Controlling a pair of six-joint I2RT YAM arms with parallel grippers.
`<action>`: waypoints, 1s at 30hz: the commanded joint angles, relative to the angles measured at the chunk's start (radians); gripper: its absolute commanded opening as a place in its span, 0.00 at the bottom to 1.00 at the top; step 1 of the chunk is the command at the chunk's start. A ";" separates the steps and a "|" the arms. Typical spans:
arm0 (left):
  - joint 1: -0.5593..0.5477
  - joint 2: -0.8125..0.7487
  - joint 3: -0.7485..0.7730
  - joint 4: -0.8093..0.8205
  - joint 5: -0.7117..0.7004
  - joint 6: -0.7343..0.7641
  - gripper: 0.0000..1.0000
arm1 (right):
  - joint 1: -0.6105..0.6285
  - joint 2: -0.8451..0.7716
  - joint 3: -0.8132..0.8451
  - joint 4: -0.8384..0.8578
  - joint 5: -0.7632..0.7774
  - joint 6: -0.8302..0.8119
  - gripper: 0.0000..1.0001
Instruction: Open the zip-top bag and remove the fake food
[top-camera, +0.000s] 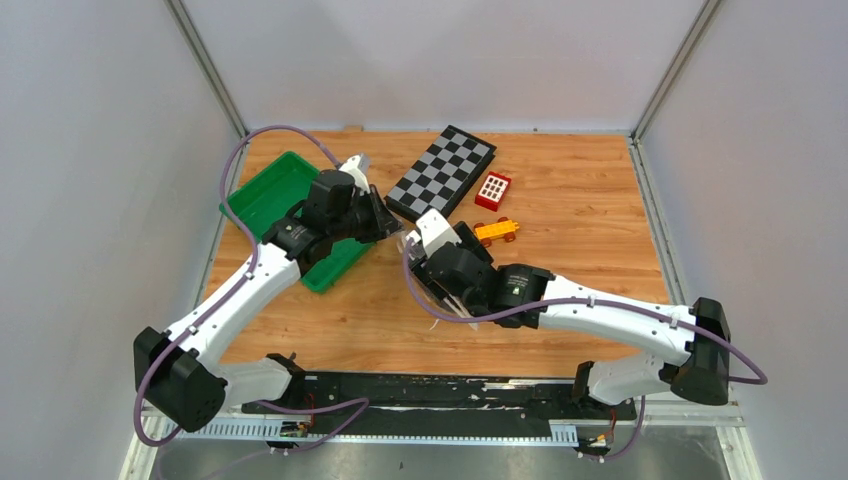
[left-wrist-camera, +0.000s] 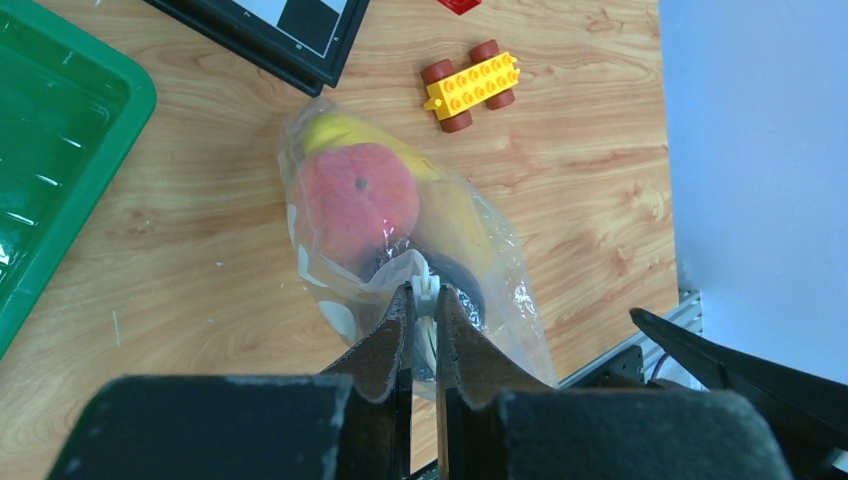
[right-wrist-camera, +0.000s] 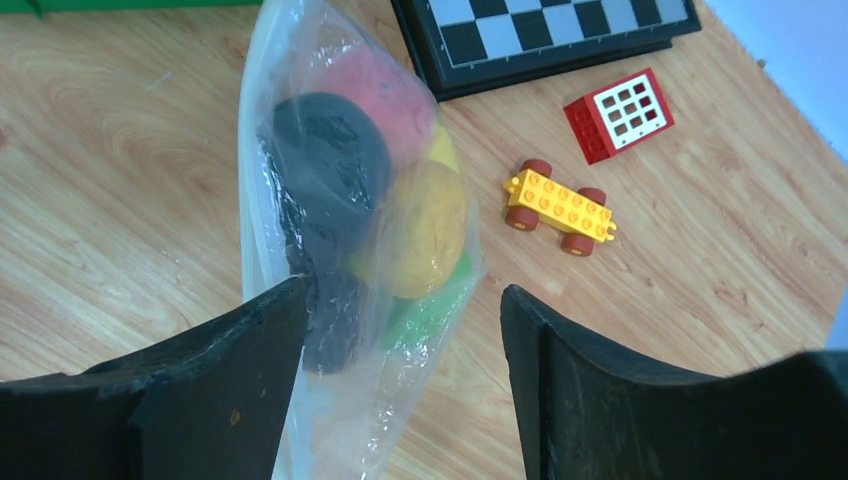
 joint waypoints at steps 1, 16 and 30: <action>-0.006 -0.034 -0.007 0.010 -0.006 0.003 0.02 | -0.013 -0.017 -0.031 0.043 -0.086 0.034 0.70; -0.010 -0.051 0.015 -0.001 -0.013 -0.004 0.02 | -0.012 -0.150 -0.063 0.047 -0.192 0.033 0.69; -0.014 -0.072 0.019 0.004 -0.005 -0.022 0.02 | -0.011 -0.078 -0.084 0.016 -0.153 0.025 0.63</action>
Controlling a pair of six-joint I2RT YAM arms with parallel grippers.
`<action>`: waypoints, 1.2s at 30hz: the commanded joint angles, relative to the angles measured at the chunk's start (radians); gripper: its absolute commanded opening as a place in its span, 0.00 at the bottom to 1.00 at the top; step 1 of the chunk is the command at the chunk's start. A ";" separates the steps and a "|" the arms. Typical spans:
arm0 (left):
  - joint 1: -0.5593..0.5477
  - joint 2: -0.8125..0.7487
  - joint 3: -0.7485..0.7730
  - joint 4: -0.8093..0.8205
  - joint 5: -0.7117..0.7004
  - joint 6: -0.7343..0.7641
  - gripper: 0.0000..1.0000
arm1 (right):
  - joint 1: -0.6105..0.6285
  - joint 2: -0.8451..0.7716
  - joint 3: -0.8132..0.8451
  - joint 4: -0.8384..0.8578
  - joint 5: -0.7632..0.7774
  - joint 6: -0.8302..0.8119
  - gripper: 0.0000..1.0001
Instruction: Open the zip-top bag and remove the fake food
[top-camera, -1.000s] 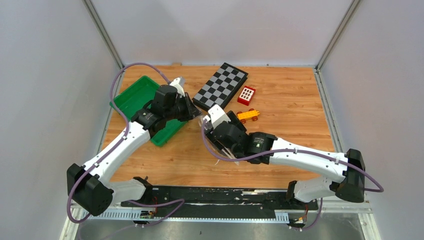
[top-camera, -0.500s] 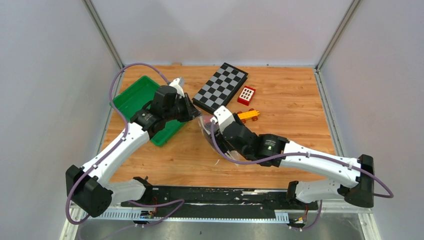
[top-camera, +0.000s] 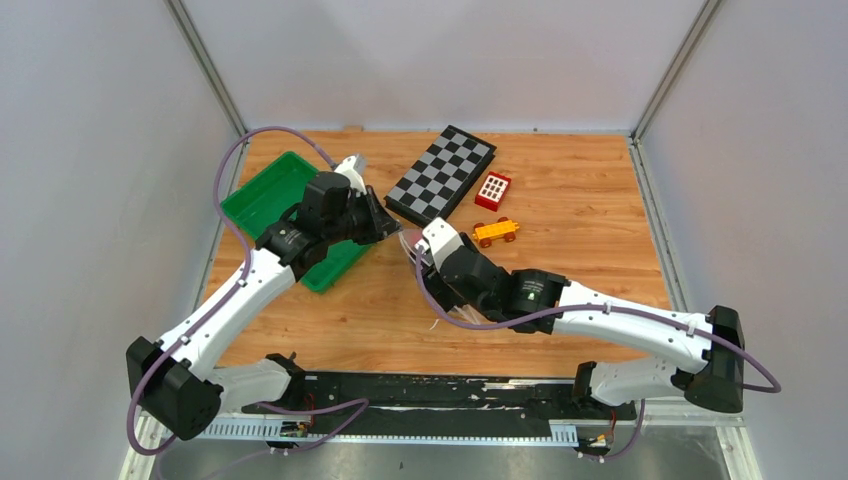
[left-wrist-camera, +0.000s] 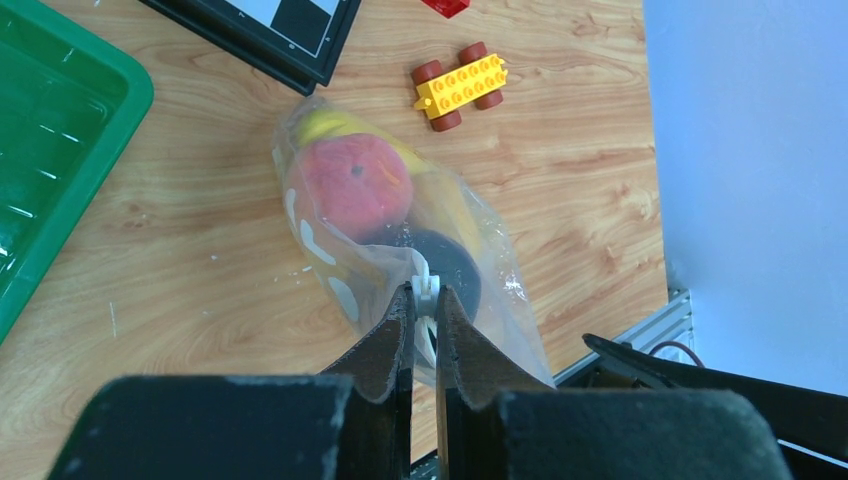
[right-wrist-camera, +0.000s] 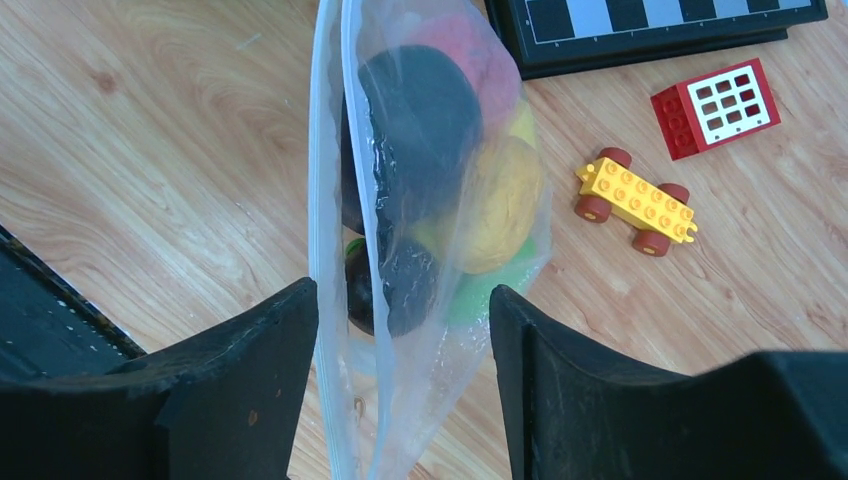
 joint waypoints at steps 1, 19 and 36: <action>-0.008 -0.031 0.020 0.027 0.006 -0.012 0.02 | 0.007 0.013 -0.011 0.005 0.044 -0.004 0.62; -0.008 -0.155 -0.086 -0.070 -0.056 0.083 0.60 | -0.057 0.061 -0.024 0.105 0.050 -0.024 0.00; -0.267 -0.185 -0.168 0.033 -0.216 -0.063 0.54 | -0.047 0.123 0.029 0.194 -0.036 -0.007 0.00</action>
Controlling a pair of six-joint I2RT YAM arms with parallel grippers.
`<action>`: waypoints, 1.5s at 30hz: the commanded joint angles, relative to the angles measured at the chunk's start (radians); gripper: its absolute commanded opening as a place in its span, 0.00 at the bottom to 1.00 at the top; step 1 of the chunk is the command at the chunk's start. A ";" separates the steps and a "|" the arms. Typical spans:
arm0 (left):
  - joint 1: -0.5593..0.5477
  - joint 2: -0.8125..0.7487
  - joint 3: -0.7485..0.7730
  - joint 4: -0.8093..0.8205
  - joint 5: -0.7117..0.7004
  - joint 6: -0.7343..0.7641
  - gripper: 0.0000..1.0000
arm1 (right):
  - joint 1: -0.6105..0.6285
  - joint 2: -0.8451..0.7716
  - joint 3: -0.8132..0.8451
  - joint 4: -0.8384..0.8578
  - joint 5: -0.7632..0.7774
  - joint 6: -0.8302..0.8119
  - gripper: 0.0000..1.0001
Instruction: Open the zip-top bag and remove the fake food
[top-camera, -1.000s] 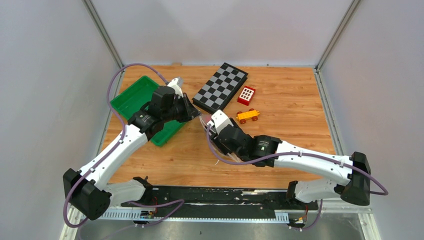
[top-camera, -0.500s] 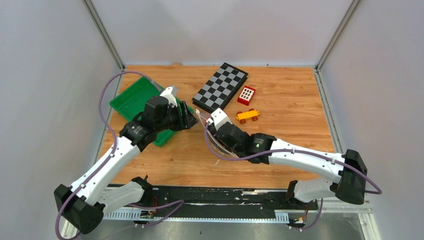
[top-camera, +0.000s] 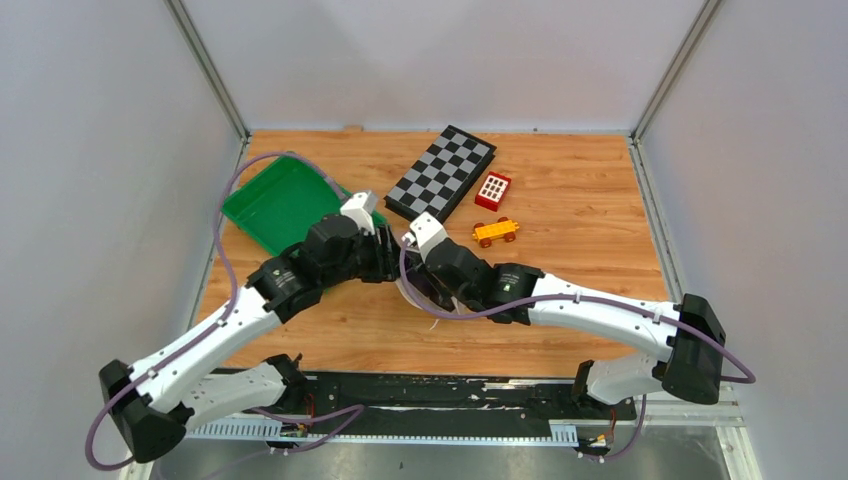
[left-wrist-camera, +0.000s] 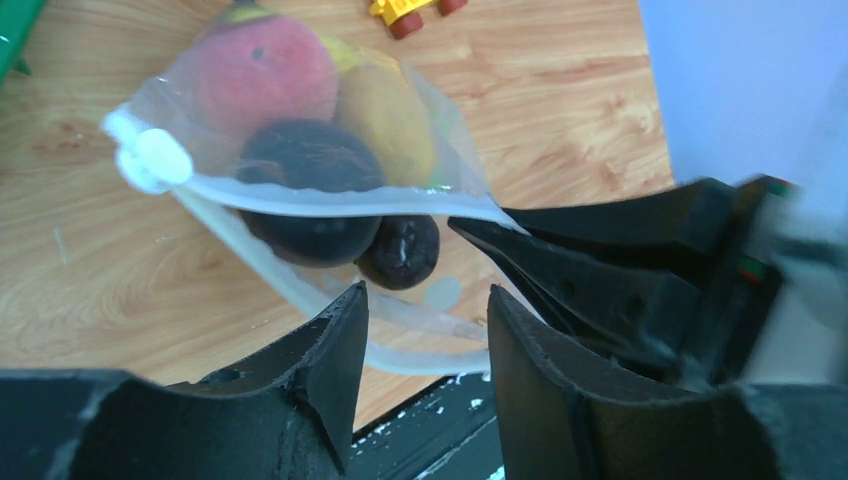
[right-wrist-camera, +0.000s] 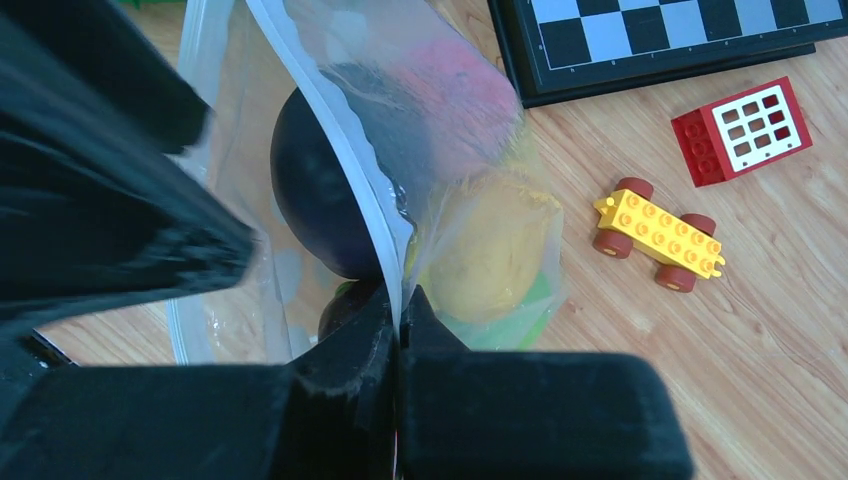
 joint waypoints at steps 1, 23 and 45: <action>-0.078 0.057 -0.040 0.110 -0.111 -0.056 0.53 | 0.006 0.000 0.032 0.069 -0.008 0.018 0.00; -0.136 0.022 -0.229 0.082 -0.350 -0.197 0.60 | 0.036 -0.018 -0.067 0.188 -0.034 0.088 0.00; -0.142 0.136 -0.492 0.705 -0.573 -0.414 0.84 | 0.068 0.041 -0.106 0.274 -0.056 0.167 0.00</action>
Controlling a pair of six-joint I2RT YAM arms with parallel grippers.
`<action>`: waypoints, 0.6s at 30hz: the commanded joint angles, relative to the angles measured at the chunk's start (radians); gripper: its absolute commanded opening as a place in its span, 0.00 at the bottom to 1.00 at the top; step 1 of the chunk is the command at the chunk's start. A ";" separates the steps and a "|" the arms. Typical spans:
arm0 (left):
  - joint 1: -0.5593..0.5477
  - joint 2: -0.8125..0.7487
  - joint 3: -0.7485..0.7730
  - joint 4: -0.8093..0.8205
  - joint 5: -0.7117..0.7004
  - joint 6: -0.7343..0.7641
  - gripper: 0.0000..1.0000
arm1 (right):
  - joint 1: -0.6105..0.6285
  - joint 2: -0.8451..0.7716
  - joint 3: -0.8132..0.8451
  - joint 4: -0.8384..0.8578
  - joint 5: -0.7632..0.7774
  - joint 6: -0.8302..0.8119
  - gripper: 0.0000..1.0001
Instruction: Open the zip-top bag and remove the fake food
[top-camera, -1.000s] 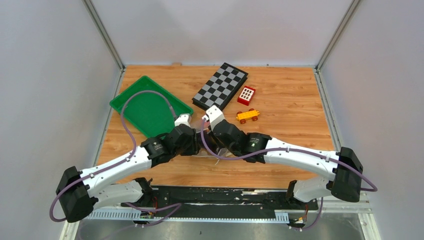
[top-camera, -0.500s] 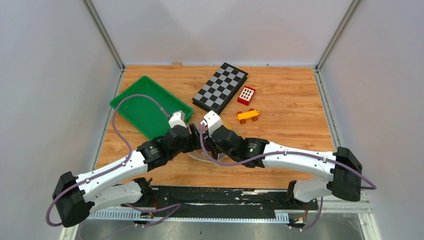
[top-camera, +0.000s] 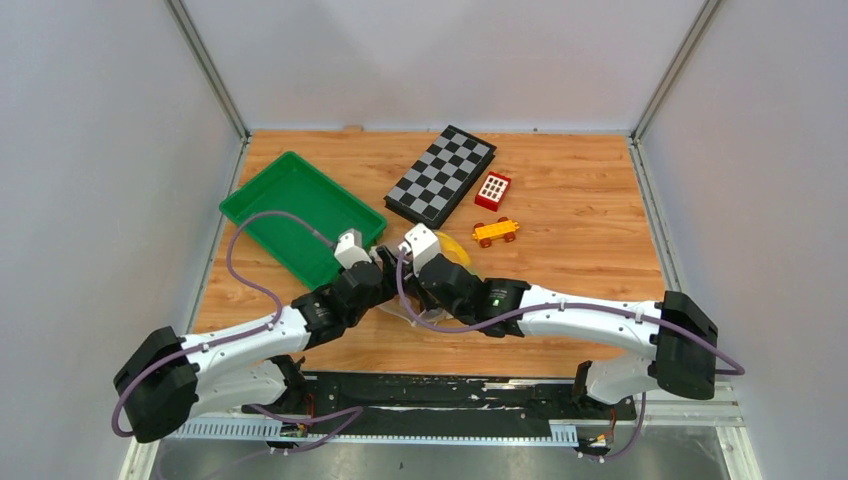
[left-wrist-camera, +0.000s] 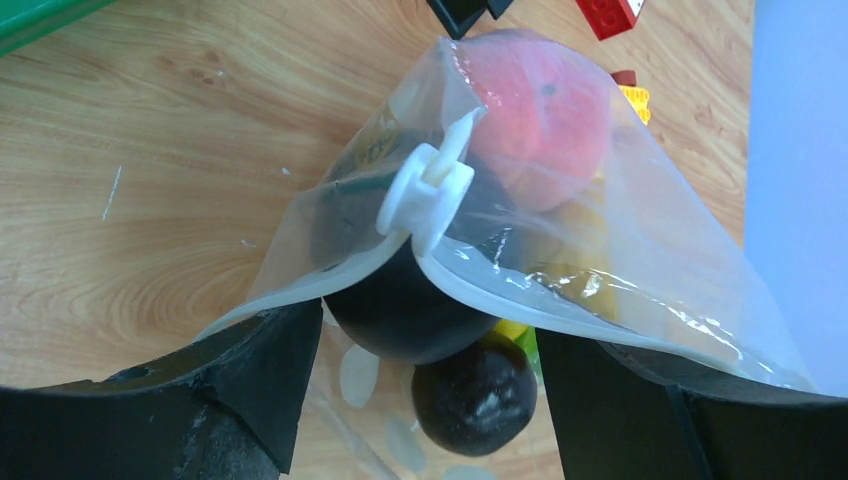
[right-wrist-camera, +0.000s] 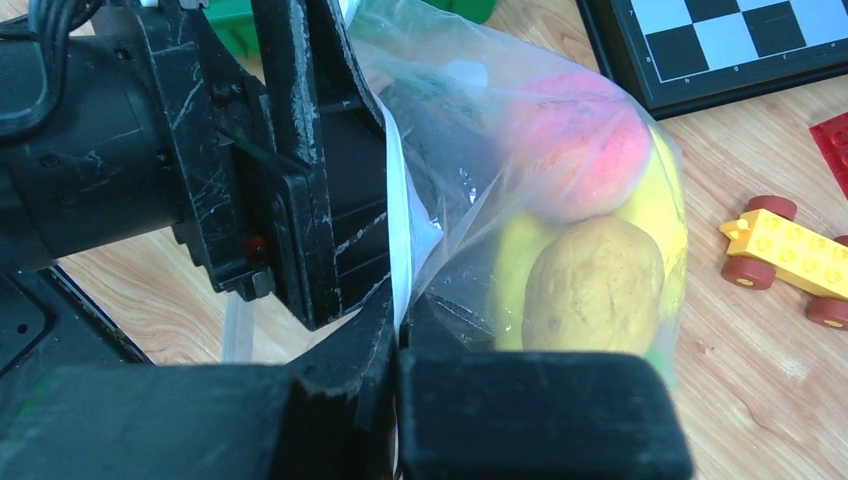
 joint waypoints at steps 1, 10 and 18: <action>-0.007 0.029 -0.049 0.239 -0.106 -0.039 0.85 | 0.010 0.011 -0.009 0.058 -0.027 0.033 0.00; -0.016 0.108 -0.079 0.413 -0.162 0.029 0.76 | 0.011 0.013 -0.030 0.068 -0.019 0.049 0.00; -0.026 0.104 -0.100 0.438 -0.149 0.081 0.49 | 0.011 0.002 -0.037 0.038 0.073 0.068 0.00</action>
